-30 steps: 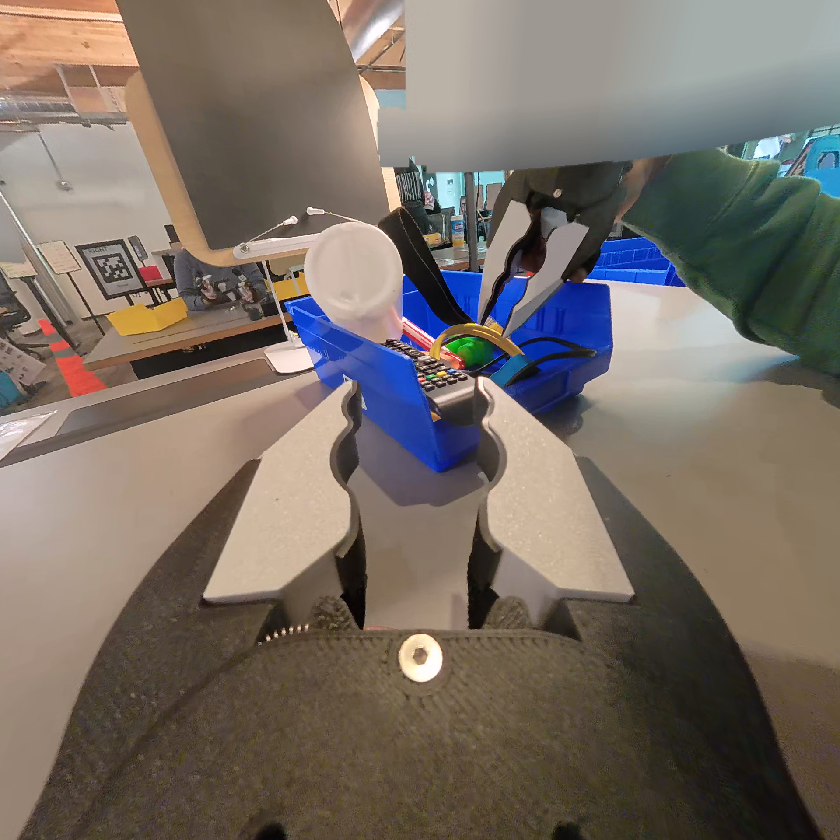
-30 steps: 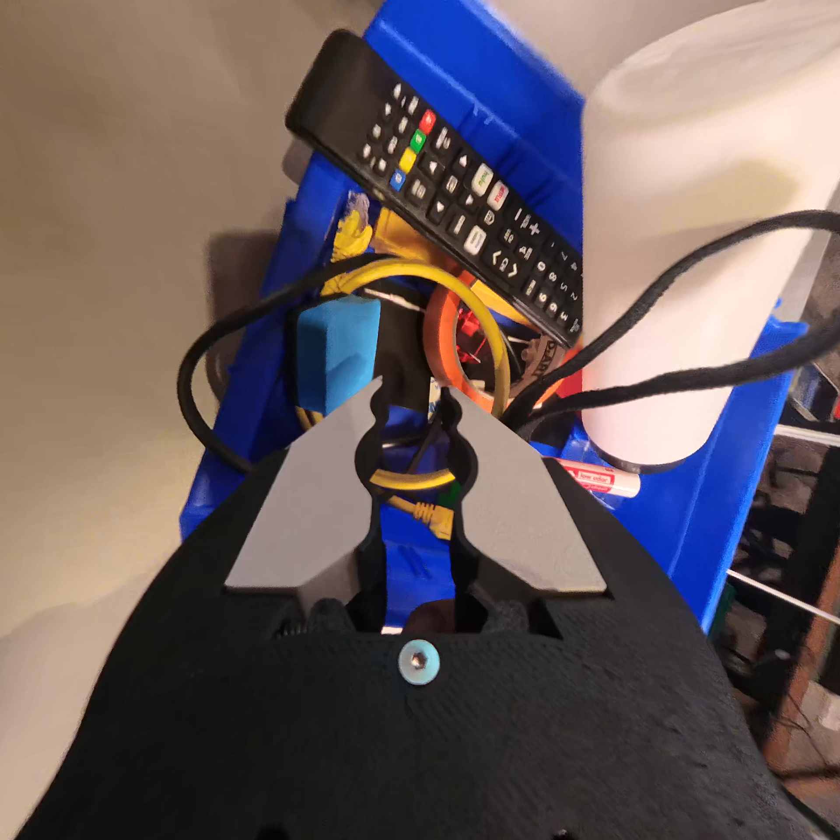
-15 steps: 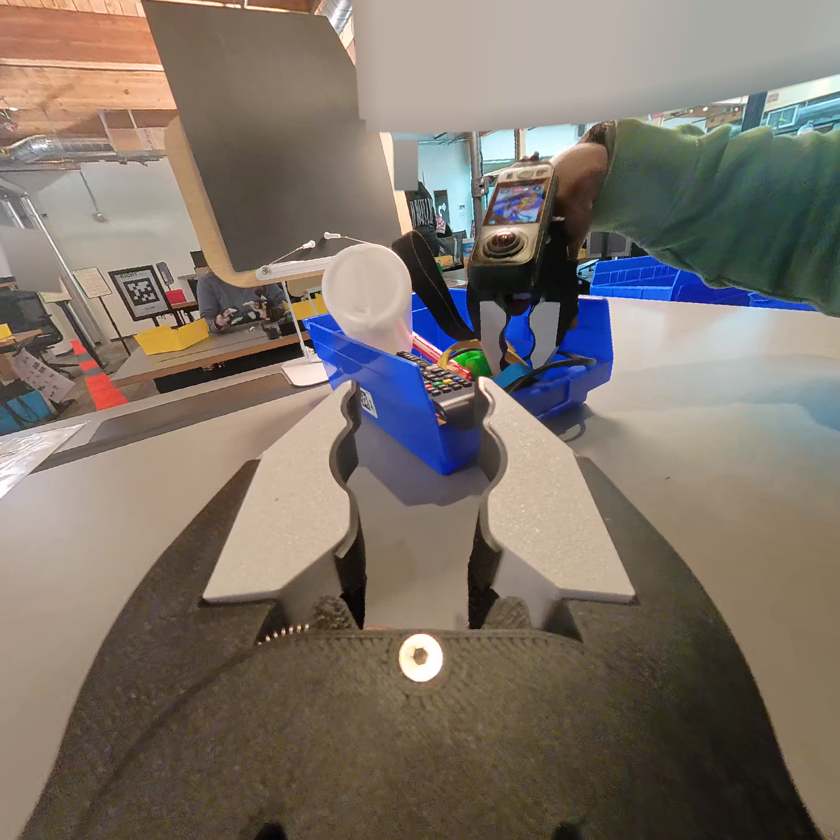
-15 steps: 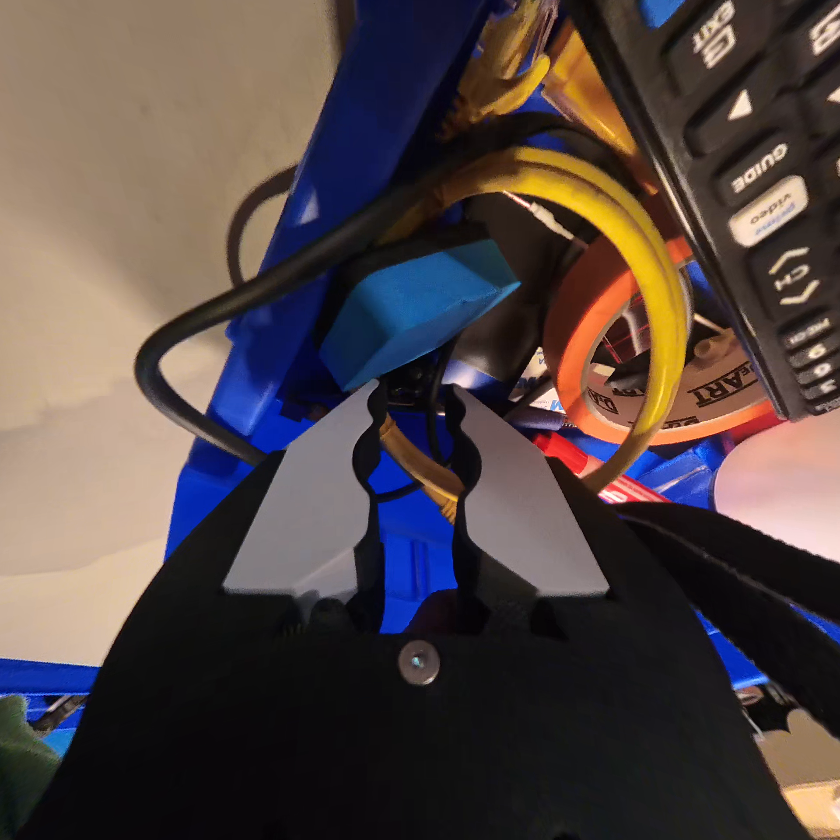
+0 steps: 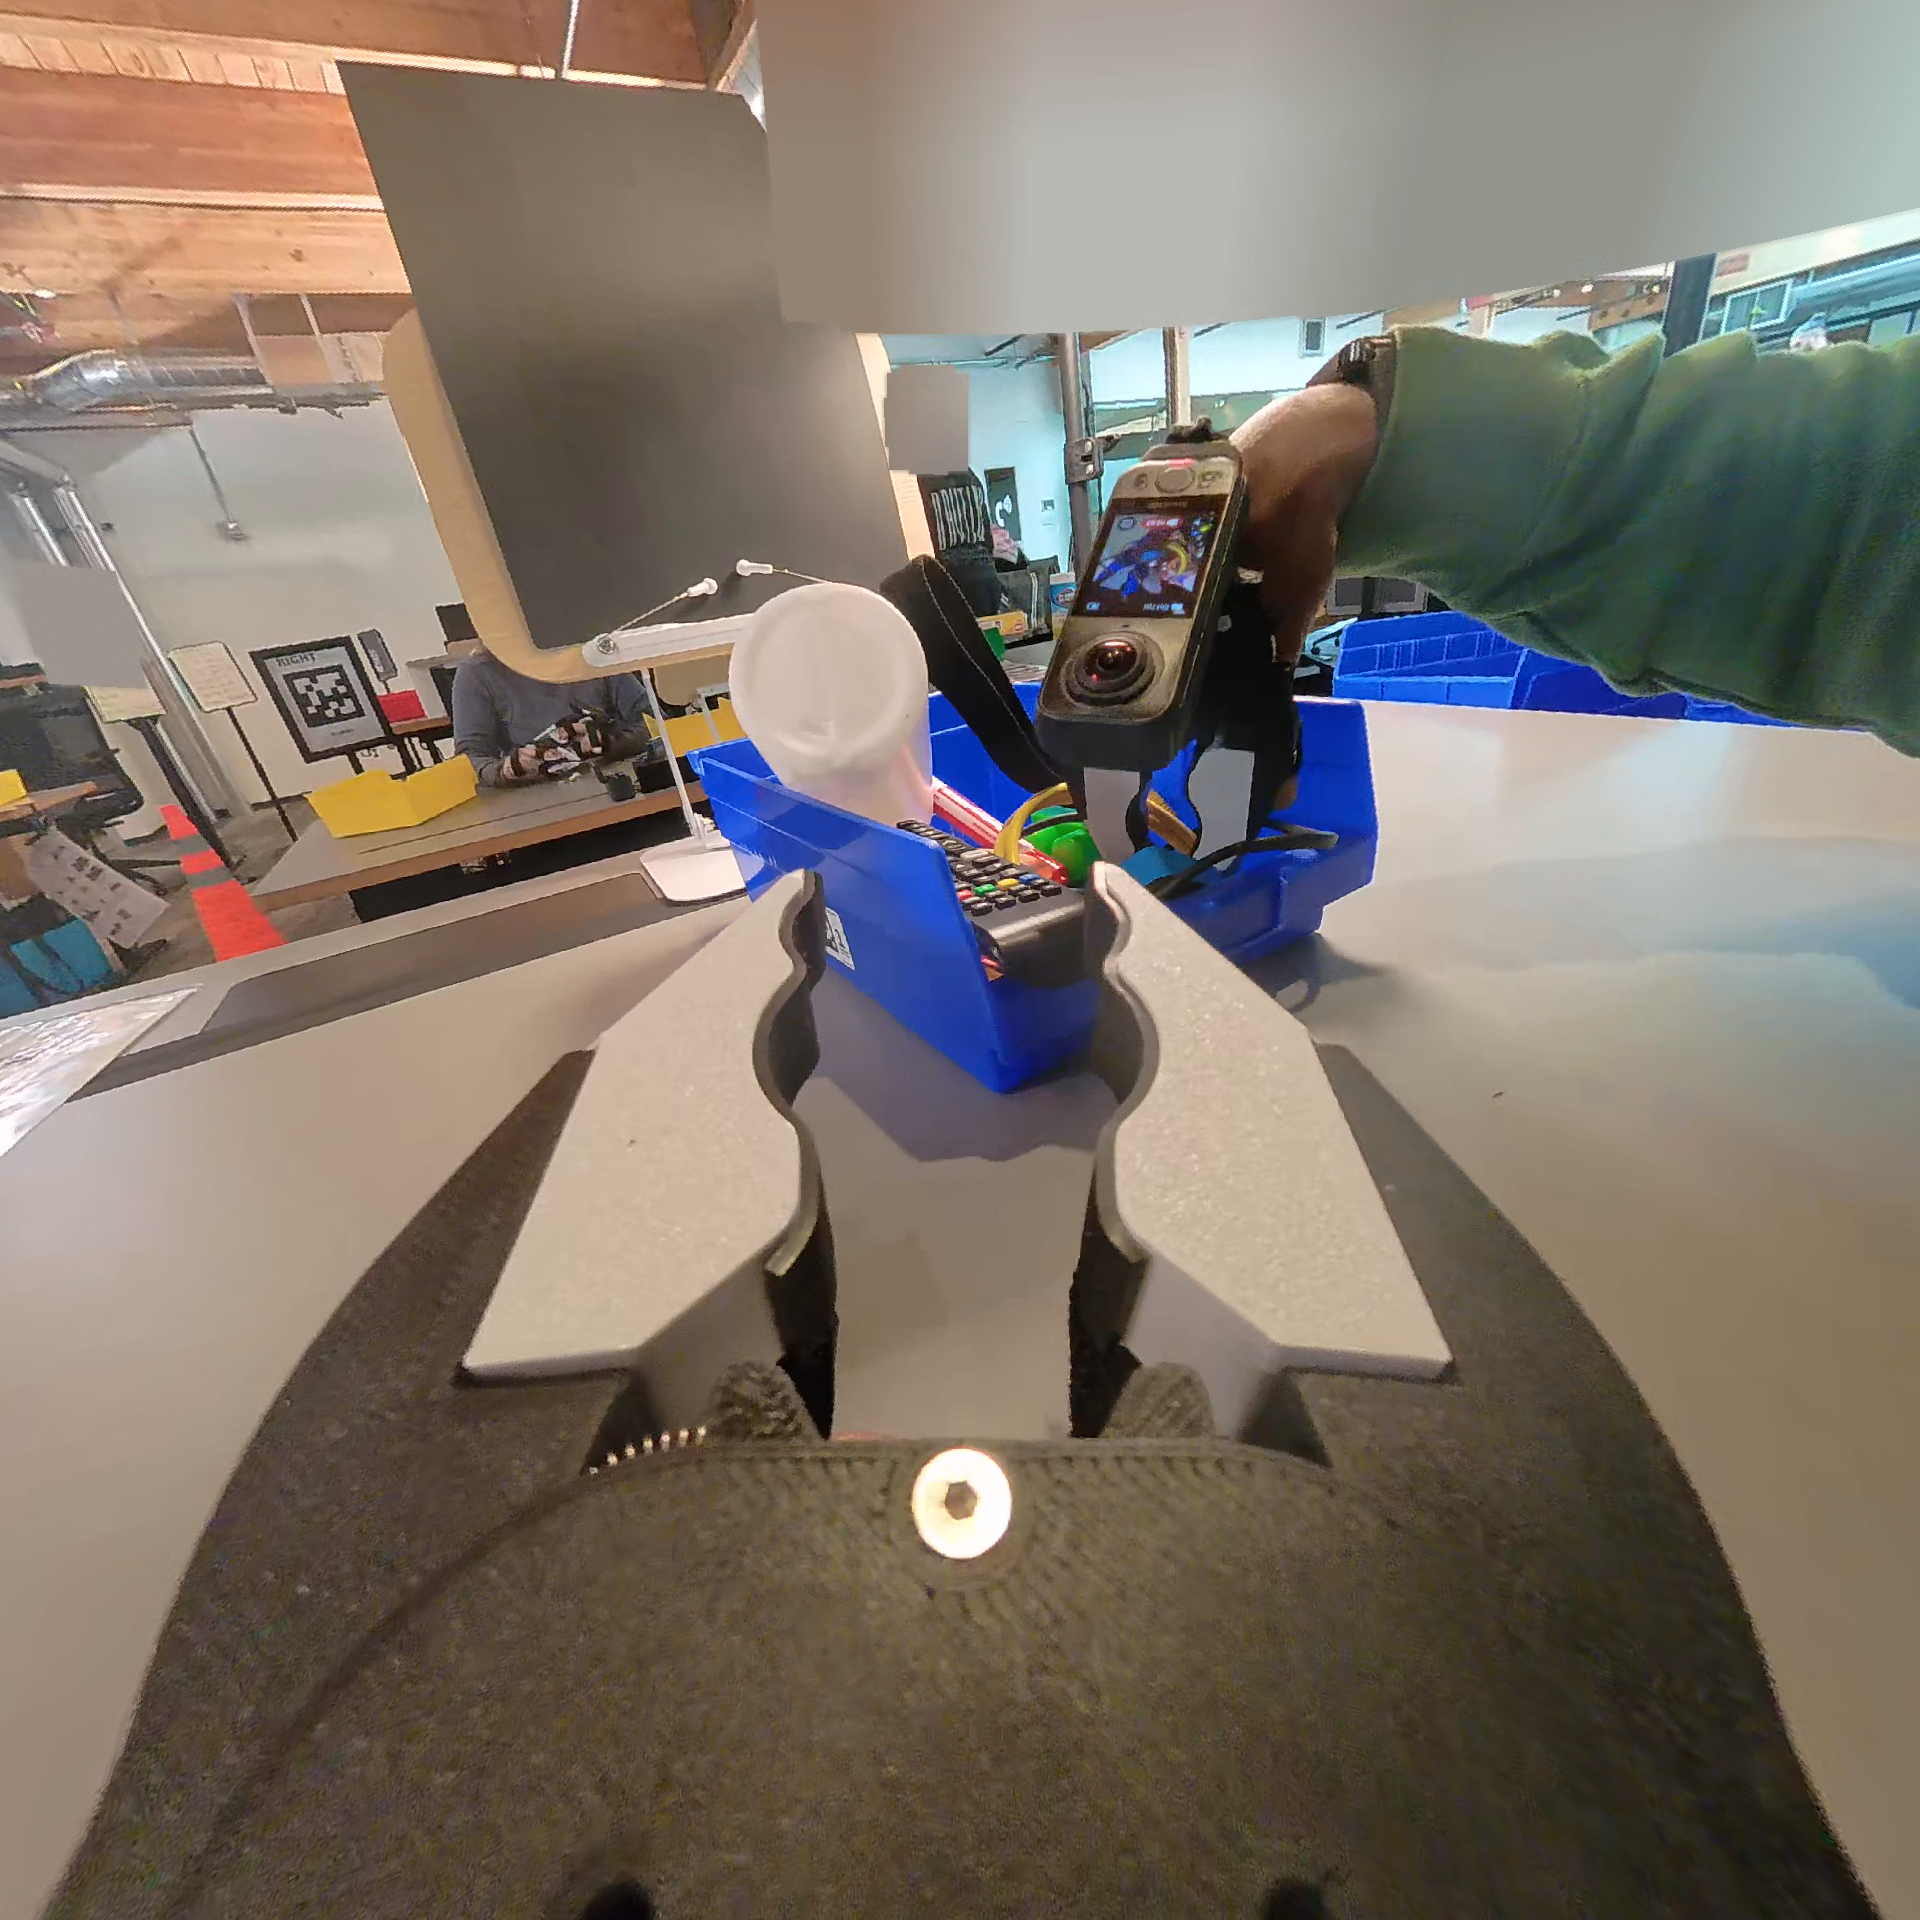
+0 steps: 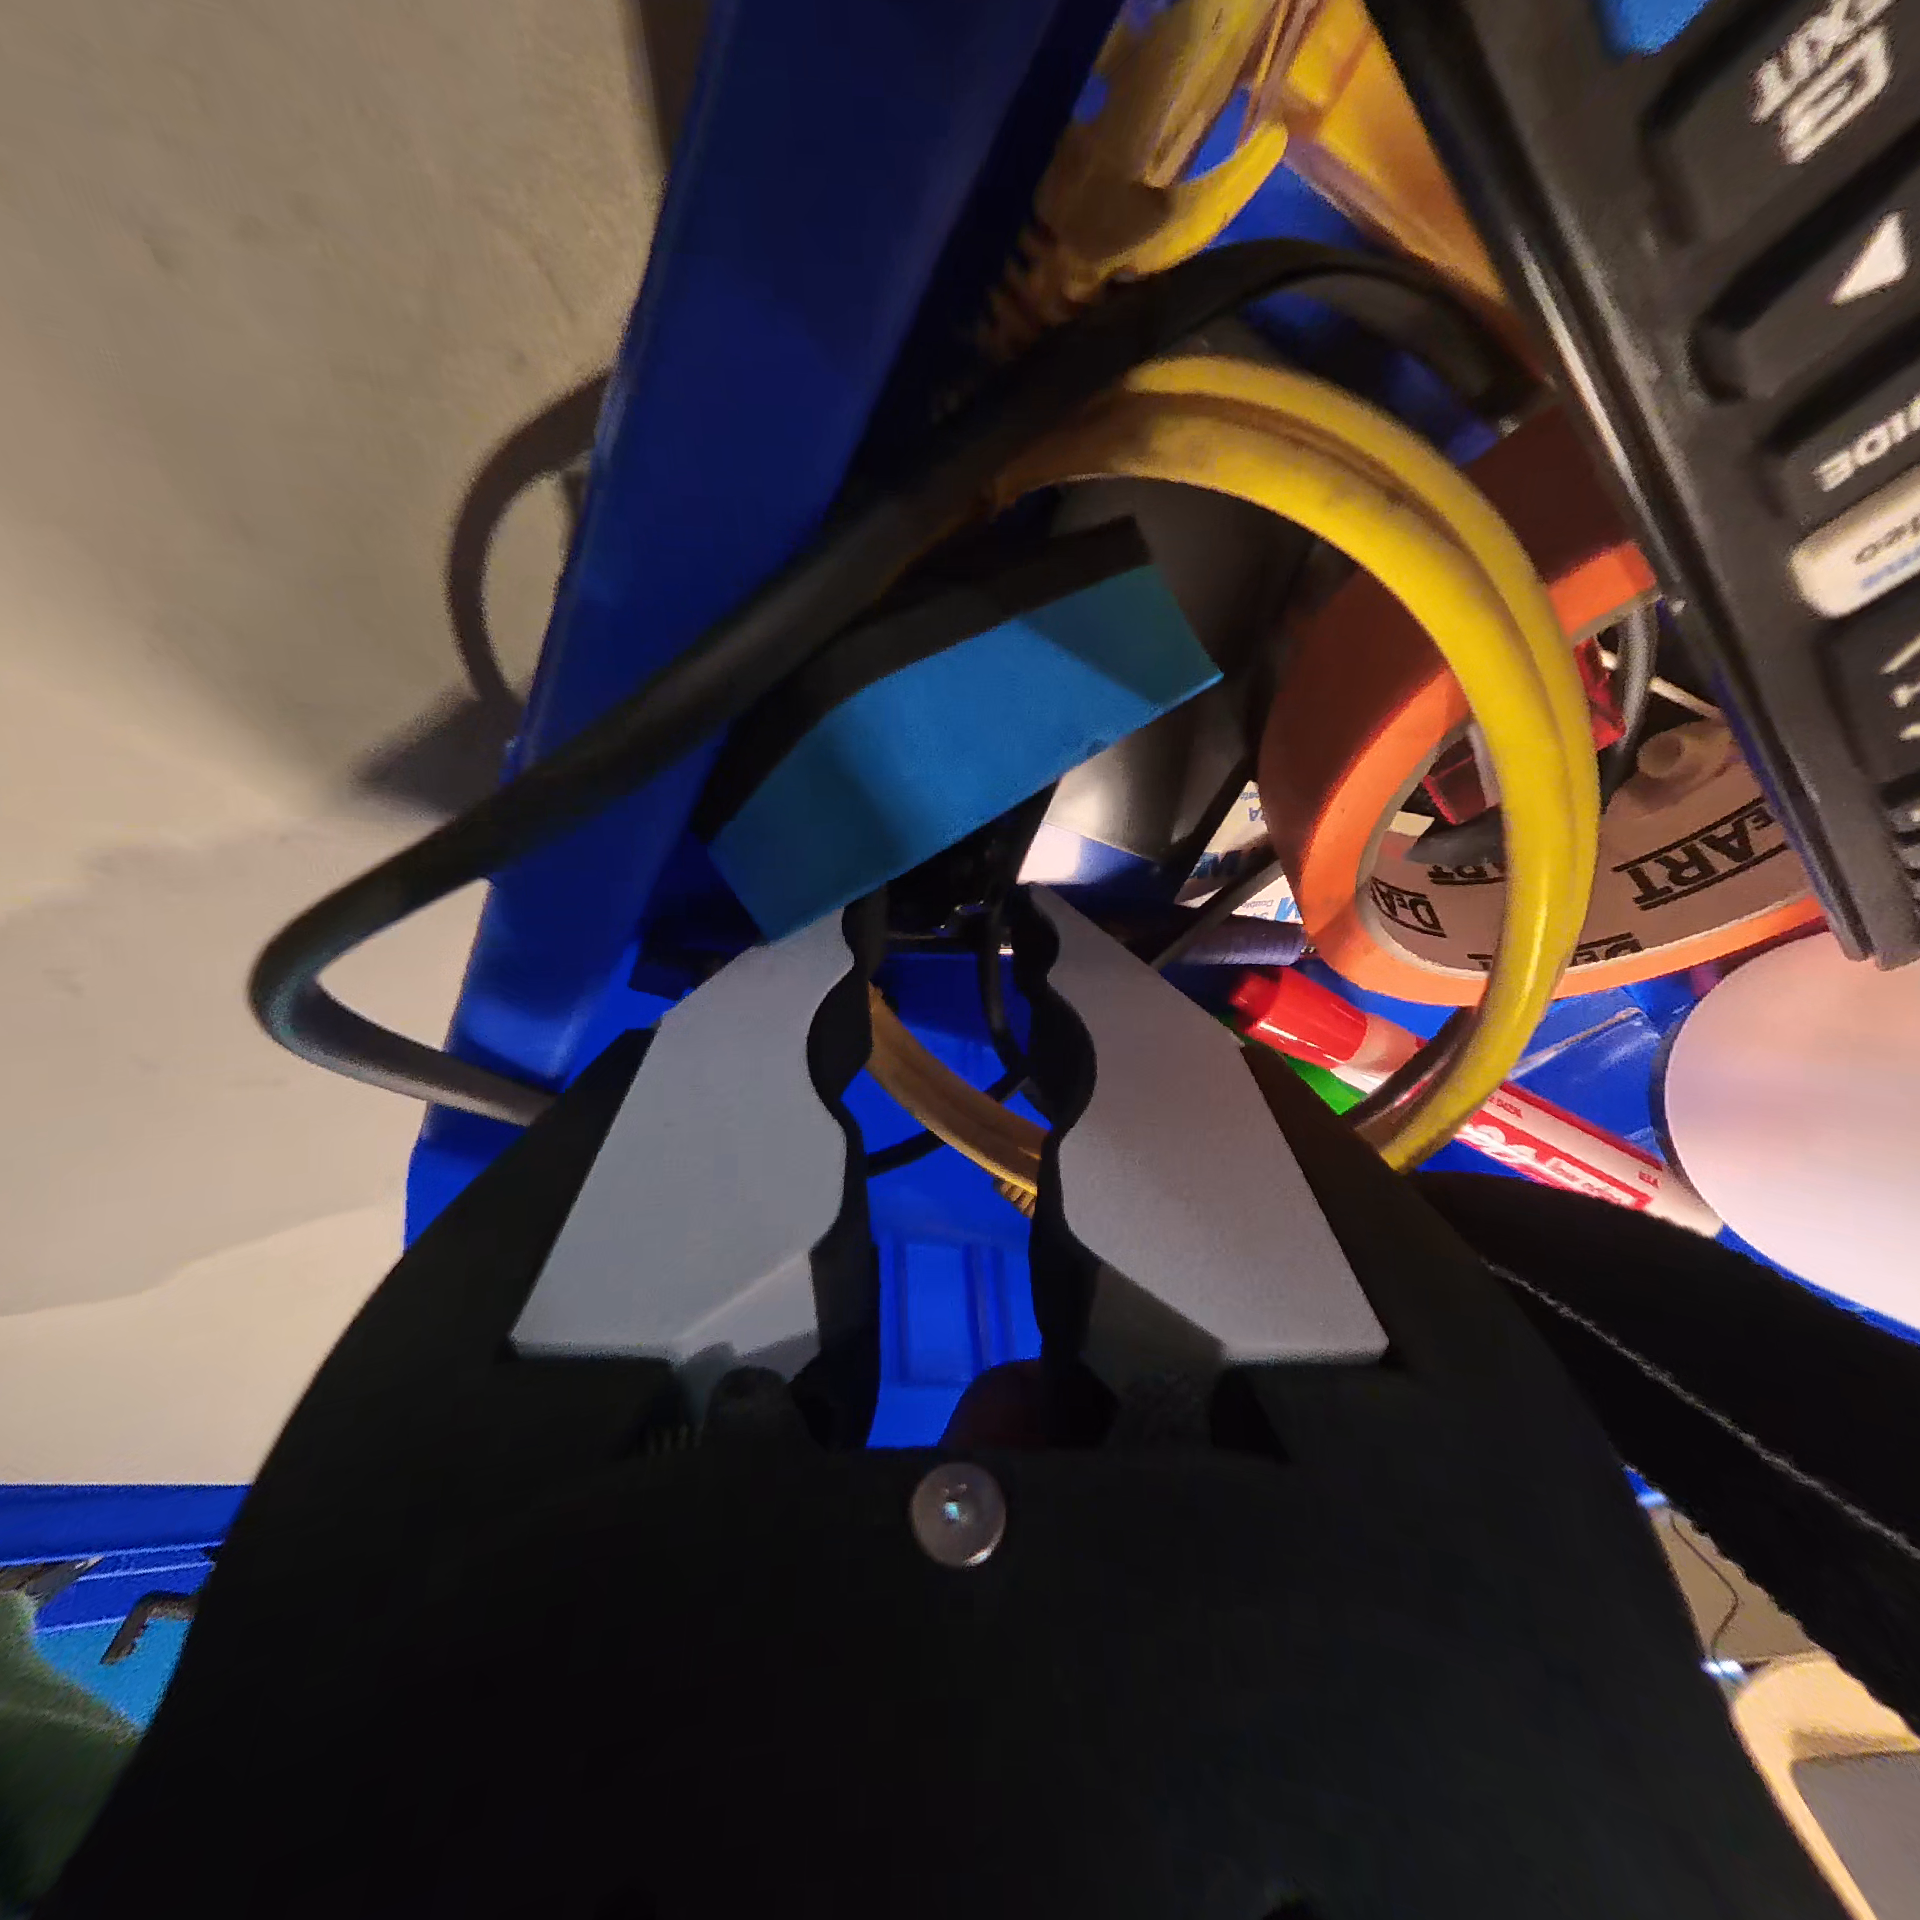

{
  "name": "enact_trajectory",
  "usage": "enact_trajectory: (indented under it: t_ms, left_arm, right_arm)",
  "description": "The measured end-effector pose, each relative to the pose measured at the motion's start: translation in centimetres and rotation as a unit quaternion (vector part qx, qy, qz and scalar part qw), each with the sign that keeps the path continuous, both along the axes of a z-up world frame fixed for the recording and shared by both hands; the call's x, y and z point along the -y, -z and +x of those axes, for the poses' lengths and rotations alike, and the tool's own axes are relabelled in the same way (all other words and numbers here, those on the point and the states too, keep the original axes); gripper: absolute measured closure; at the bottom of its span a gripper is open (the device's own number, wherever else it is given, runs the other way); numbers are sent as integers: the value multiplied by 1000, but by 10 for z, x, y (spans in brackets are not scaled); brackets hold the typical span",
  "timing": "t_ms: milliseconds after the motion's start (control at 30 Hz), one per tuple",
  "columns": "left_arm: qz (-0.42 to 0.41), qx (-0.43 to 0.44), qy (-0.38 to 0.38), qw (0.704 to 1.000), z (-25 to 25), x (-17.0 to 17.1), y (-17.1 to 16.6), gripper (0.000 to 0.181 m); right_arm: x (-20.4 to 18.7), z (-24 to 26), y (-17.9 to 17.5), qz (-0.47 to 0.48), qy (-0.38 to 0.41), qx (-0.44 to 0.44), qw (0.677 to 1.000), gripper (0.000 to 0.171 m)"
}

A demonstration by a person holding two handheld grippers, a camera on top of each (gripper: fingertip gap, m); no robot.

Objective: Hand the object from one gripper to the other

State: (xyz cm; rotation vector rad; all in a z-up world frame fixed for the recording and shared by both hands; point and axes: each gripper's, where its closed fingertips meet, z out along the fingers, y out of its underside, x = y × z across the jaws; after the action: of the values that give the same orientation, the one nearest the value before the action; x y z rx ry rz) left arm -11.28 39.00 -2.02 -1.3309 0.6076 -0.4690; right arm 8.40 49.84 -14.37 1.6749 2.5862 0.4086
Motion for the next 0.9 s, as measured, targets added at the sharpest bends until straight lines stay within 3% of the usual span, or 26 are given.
enact_trajectory:
  t_ms: [533,900]
  left_arm:
    - [9,1,-3,1000,0,6,-1,131]
    - [11,1,-1,1000,1,10,-2,131]
  right_arm:
    - [-5,-6,-20,60,3,-72,996,154]
    - [-13,-14,-56,105,59,-218,969,154]
